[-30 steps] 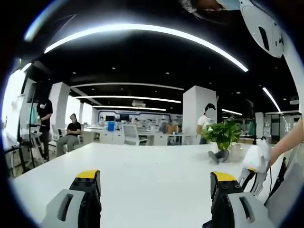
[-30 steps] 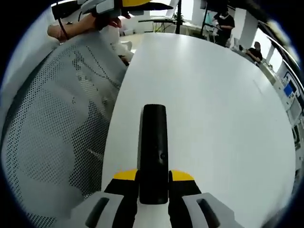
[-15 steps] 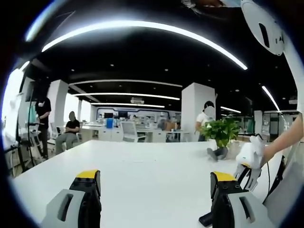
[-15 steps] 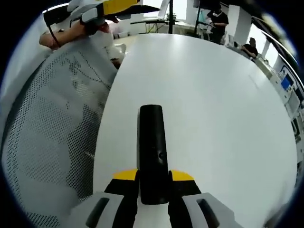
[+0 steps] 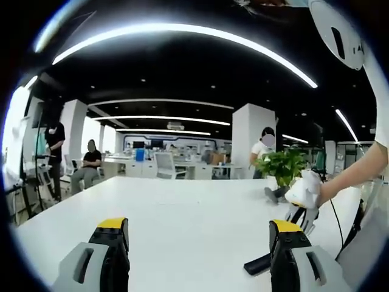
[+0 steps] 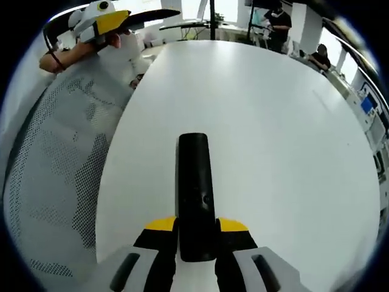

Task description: Press the specified remote control buttons in sequence, fully releasing each button before pressing the next.

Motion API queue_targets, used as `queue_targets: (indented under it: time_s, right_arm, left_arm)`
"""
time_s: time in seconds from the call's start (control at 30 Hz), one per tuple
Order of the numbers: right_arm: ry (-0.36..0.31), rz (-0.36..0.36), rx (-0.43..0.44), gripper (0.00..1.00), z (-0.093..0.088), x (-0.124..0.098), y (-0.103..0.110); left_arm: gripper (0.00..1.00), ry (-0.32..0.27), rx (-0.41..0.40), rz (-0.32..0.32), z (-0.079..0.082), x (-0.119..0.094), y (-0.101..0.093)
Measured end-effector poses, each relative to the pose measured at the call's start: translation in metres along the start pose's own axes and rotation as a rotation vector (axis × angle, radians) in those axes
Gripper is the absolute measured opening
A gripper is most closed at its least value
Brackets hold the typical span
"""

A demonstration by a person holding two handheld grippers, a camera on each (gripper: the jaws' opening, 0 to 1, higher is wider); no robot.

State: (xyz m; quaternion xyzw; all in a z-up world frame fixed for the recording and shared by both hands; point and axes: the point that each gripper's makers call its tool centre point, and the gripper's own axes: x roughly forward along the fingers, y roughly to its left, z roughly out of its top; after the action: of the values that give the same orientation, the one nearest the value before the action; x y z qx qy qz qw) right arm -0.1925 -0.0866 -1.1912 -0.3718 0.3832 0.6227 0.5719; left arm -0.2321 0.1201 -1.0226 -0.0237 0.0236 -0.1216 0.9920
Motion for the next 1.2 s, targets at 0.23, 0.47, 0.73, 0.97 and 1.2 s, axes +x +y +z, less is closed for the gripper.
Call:
queue_targets:
  time_s: [0.23, 0.47, 0.73, 0.97, 1.2]
  right_arm:
    - [0.013, -0.022, 0.015, 0.21, -0.004, -0.003, -0.030]
    - [0.039, -0.059, 0.005, 0.21, -0.007, -0.006, -0.064]
    - [0.040, -0.099, 0.004, 0.21, -0.005, -0.007, -0.085]
    - [0.046, -0.163, -0.007, 0.21, -0.002, -0.007, -0.105]
    - [0.050, -0.202, -0.054, 0.20, -0.001, -0.008, -0.114]
  left_arm:
    - [1.00, 0.011, -0.003, 0.001, -0.002, 0.000, 0.001]
    - [1.00, 0.026, -0.009, 0.001, -0.005, 0.000, 0.001]
    - [1.00, 0.044, -0.006, -0.003, -0.008, 0.001, 0.000]
    - [1.00, 0.064, -0.006, -0.001, -0.012, 0.001, 0.001]
    - [1.00, 0.074, -0.003, -0.005, -0.017, -0.001, 0.003]
